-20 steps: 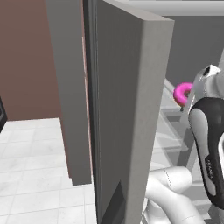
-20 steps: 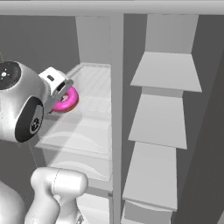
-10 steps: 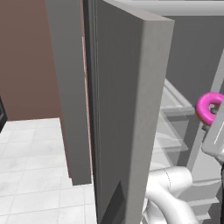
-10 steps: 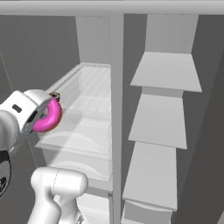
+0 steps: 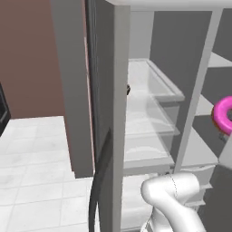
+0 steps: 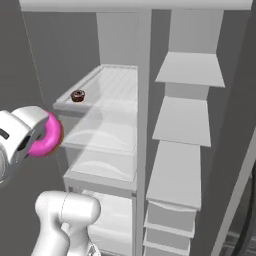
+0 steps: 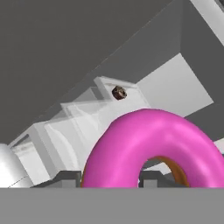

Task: Take the donut and cupcake from the fridge and place them on the empty tray on the dining counter.

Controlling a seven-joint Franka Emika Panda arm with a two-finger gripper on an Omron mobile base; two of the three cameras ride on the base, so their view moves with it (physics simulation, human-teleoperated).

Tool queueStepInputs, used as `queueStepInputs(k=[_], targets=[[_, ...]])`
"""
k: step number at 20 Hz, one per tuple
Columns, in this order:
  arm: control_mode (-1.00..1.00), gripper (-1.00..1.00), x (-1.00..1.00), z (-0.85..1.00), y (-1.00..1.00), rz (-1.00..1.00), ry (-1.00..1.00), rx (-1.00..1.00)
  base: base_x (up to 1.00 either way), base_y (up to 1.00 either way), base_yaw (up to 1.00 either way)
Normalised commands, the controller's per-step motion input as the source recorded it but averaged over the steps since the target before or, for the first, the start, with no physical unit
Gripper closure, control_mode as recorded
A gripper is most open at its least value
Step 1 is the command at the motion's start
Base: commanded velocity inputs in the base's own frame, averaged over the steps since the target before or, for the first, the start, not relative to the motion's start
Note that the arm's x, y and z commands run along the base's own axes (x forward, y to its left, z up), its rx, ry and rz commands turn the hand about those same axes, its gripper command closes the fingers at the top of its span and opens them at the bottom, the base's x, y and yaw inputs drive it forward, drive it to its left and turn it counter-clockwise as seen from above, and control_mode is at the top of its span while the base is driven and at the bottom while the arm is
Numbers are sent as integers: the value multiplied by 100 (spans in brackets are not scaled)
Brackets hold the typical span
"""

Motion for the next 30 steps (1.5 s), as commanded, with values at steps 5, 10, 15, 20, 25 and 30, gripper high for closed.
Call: queueStepInputs(k=[5, 10, 15, 20, 25, 30], targets=[[100, 100, 0, 0, 0, 0, 0, 0, -100, -28, -2], [100, 100, 0, 0, 0, 0, 0, 0, -100, -26, -6], [100, 100, 0, 0, 0, 0, 0, 0, -92, -6, -16], [100, 100, 0, 0, 0, 0, 0, 0, -58, 0, -47], [100, 100, 0, 0, 0, 0, 0, 0, -54, 0, -69], [100, 100, 0, 0, 0, 0, 0, 0, -53, 5, -76]])
